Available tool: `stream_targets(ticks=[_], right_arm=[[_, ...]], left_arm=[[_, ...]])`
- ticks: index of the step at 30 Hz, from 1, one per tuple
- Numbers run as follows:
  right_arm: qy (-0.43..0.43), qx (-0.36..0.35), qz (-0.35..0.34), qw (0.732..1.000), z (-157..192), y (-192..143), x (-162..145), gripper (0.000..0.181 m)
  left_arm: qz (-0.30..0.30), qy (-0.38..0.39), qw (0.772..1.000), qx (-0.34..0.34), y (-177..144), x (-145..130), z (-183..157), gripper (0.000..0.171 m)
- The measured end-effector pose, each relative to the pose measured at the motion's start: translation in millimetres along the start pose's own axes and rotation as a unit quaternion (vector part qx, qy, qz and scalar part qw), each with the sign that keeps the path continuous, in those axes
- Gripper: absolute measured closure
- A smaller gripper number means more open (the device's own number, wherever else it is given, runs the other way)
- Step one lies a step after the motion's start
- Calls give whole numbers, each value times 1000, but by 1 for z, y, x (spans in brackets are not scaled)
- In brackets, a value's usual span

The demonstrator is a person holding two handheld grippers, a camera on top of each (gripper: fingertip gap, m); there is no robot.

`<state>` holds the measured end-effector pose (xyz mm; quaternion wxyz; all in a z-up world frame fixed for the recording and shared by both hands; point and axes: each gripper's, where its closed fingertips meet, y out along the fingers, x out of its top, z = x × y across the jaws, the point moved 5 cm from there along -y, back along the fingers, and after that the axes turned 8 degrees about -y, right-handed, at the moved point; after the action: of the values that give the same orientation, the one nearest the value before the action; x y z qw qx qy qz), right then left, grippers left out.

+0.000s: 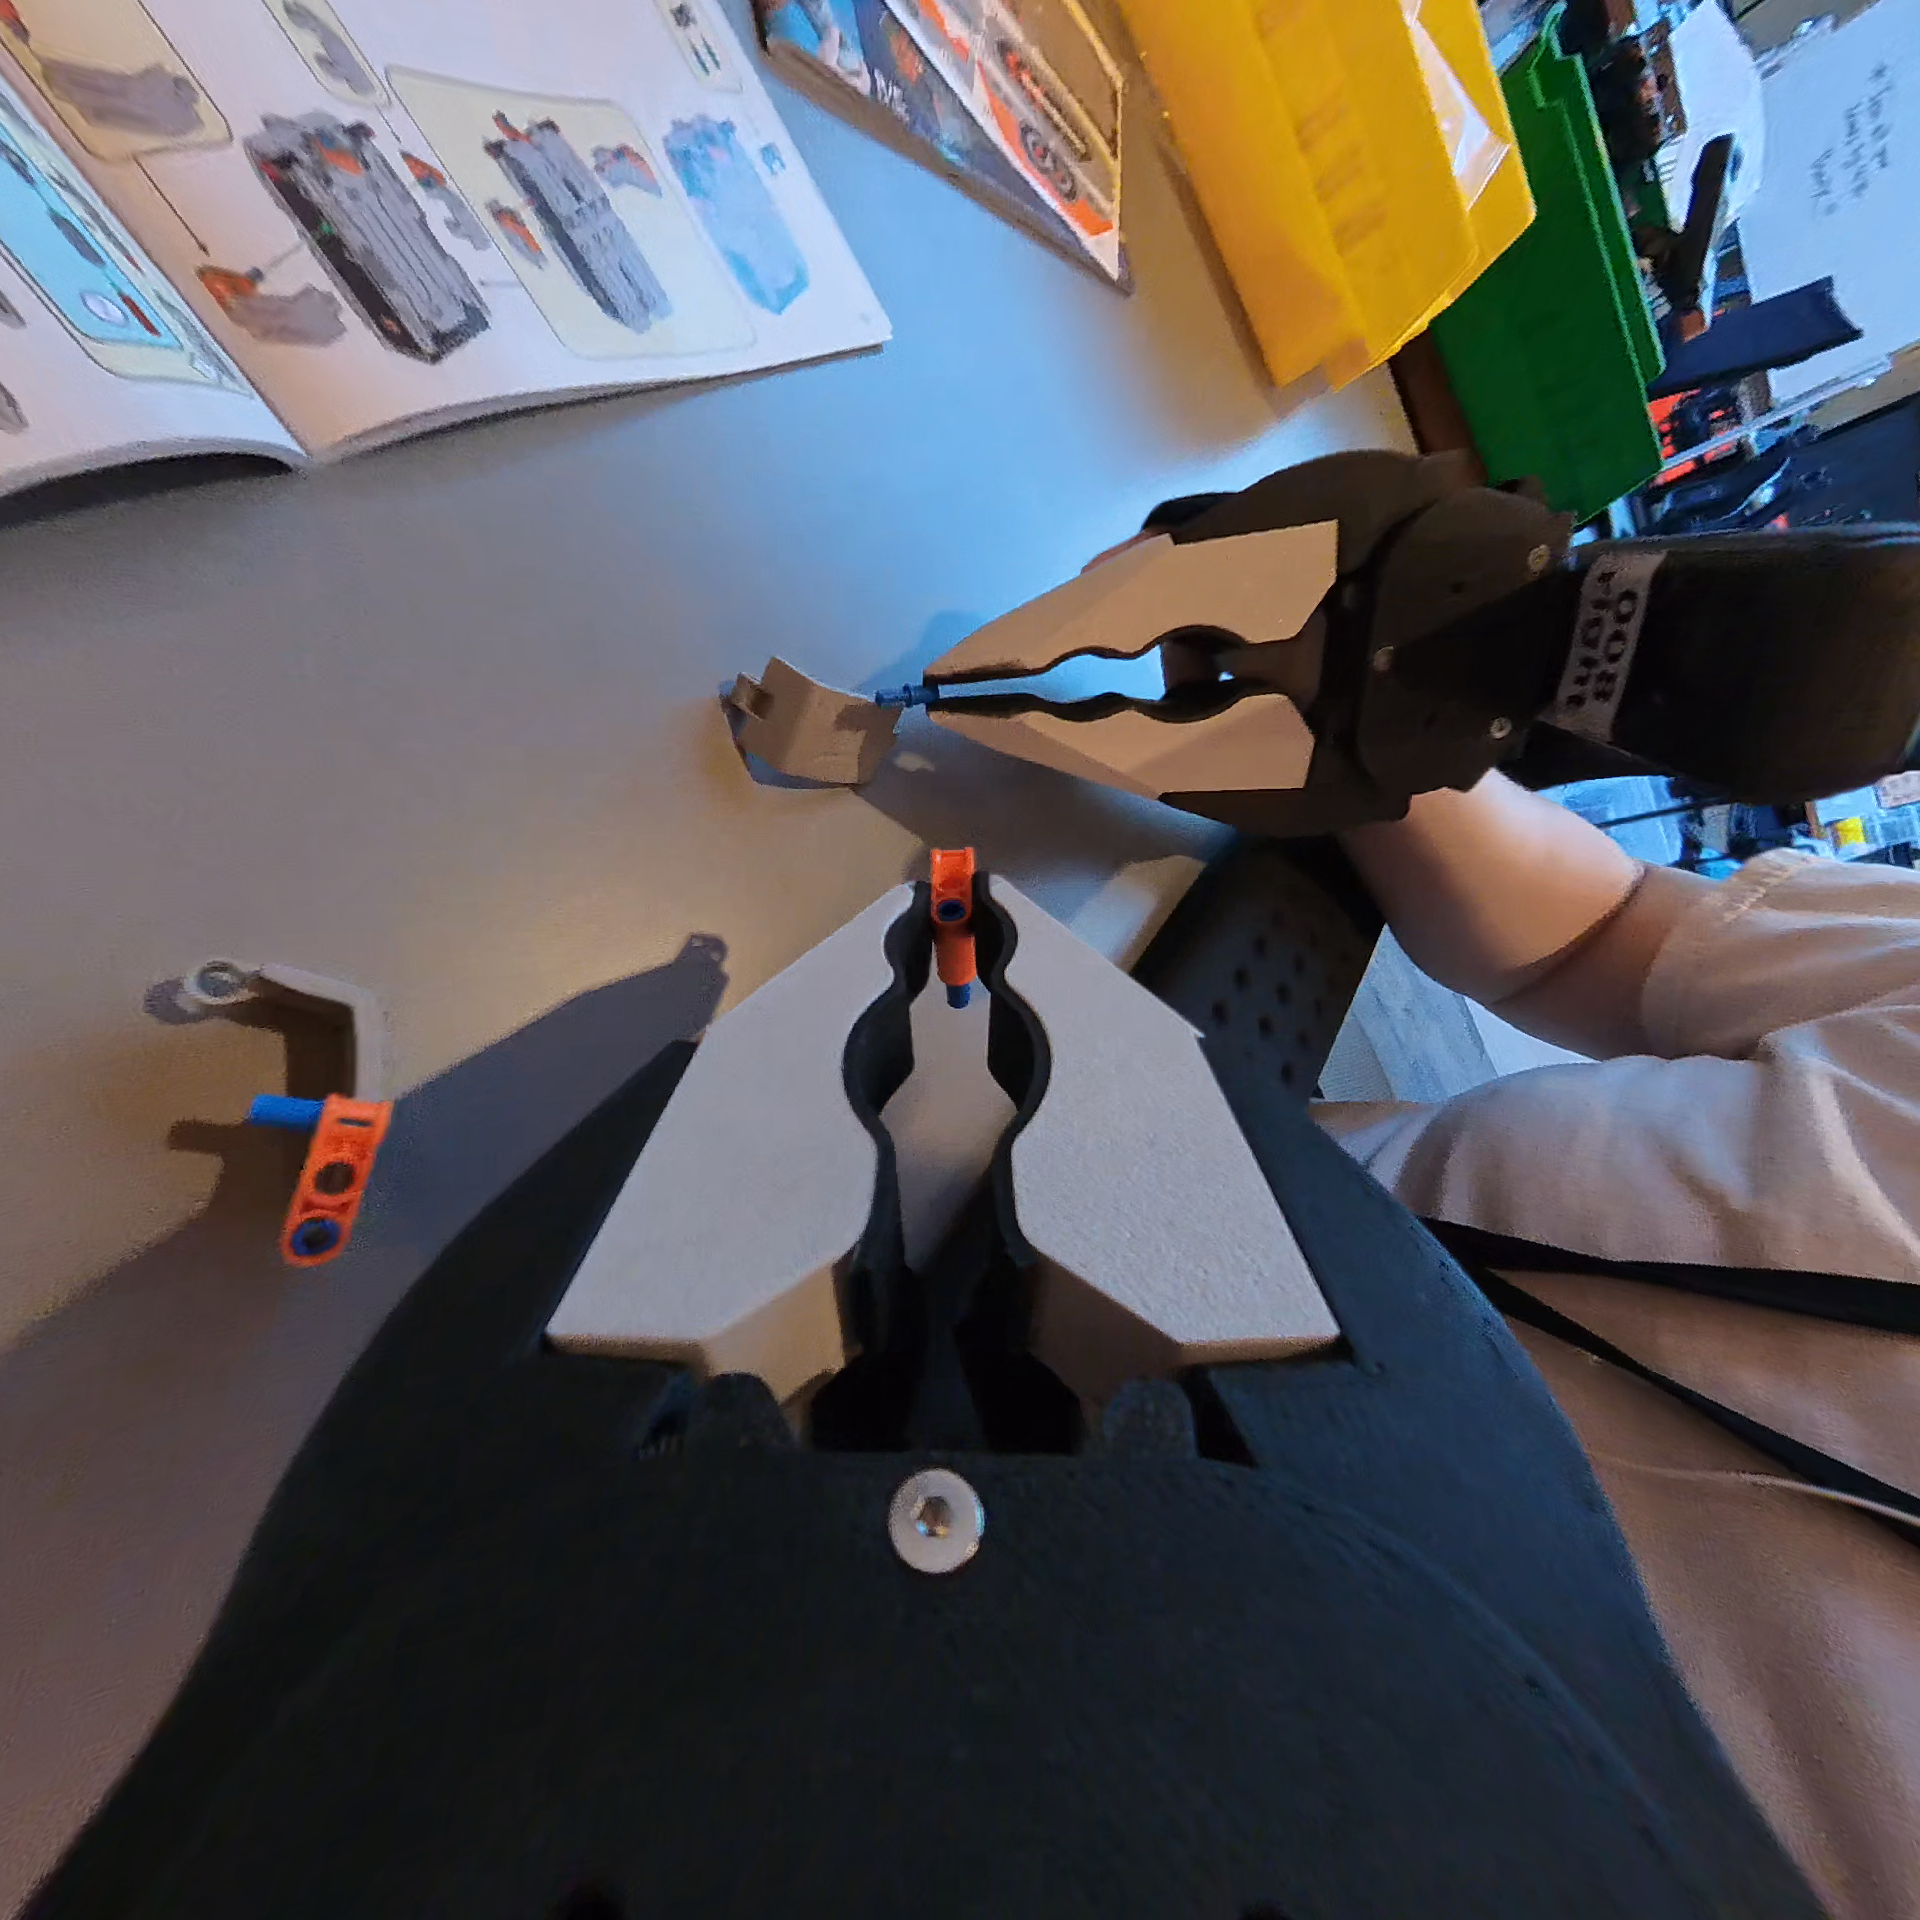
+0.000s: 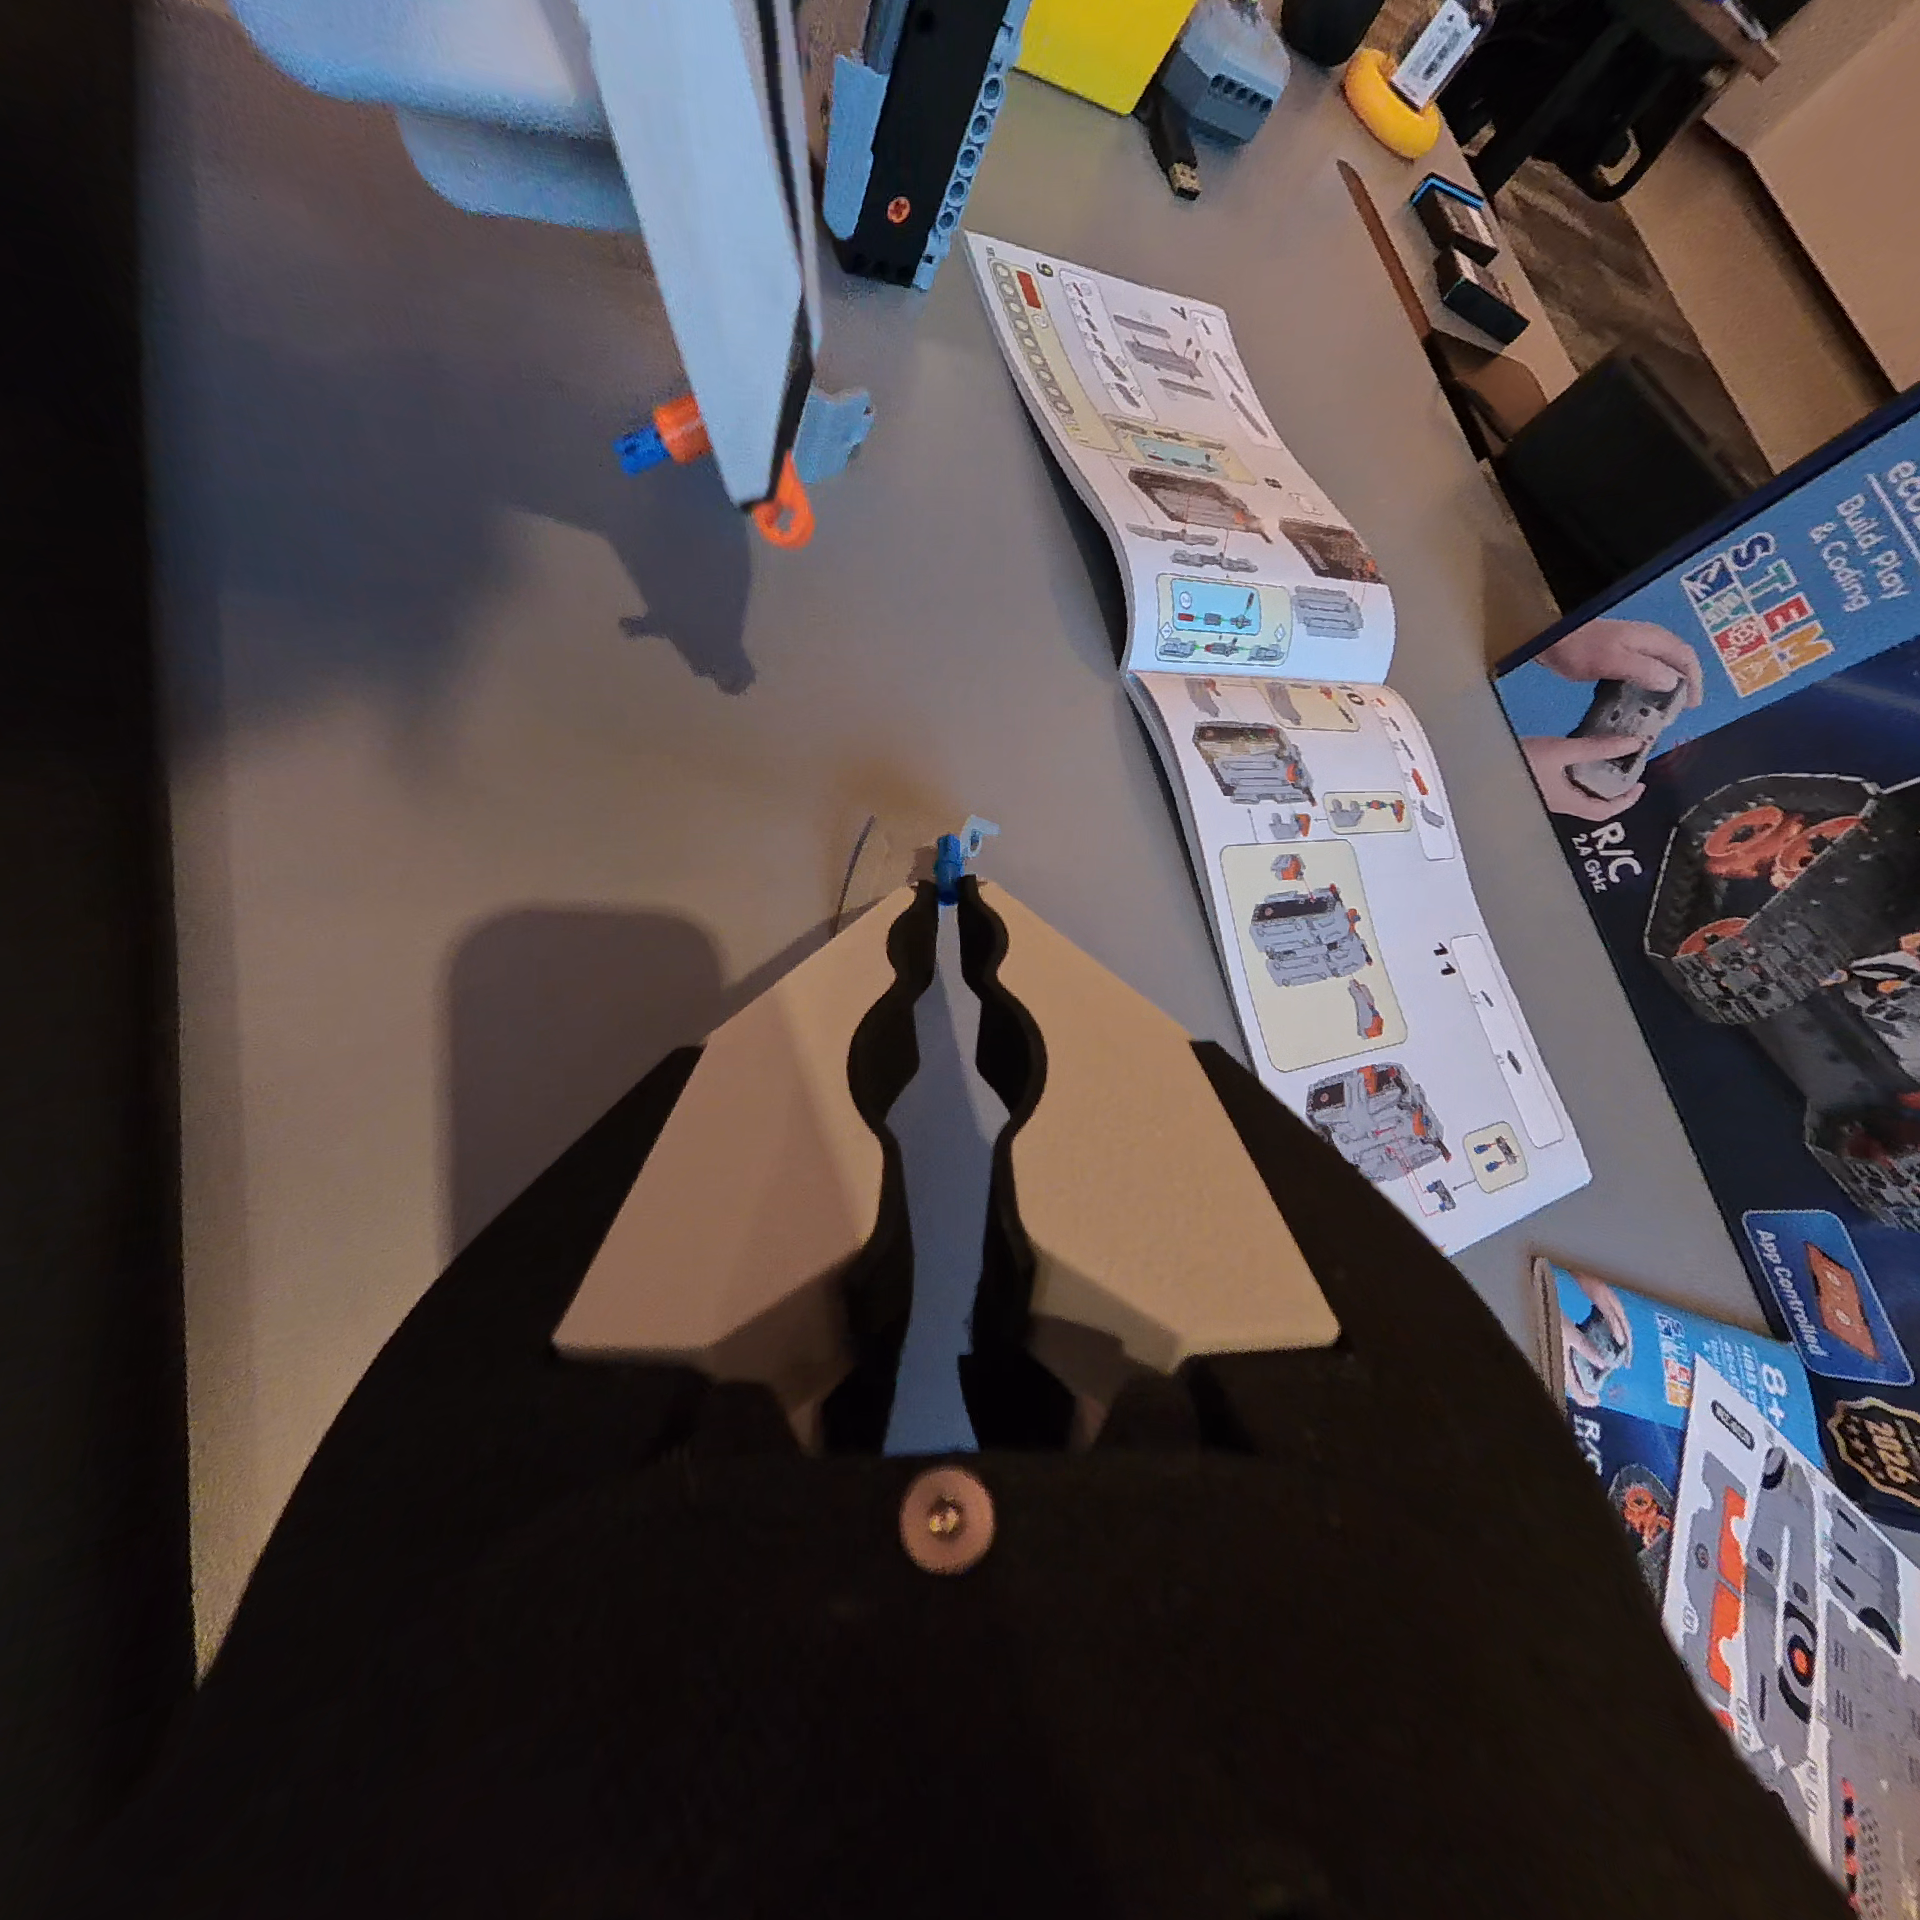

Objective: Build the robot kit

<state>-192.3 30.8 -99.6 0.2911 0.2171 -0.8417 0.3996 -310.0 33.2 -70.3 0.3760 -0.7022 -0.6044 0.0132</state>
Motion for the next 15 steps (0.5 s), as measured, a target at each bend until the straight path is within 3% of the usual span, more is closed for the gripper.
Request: stream_targets(ticks=[15], right_arm=[[9, 11, 27, 1000, 1, 8, -12, 178]], left_arm=[[20, -18, 999, 26, 27, -7, 15, 166]])
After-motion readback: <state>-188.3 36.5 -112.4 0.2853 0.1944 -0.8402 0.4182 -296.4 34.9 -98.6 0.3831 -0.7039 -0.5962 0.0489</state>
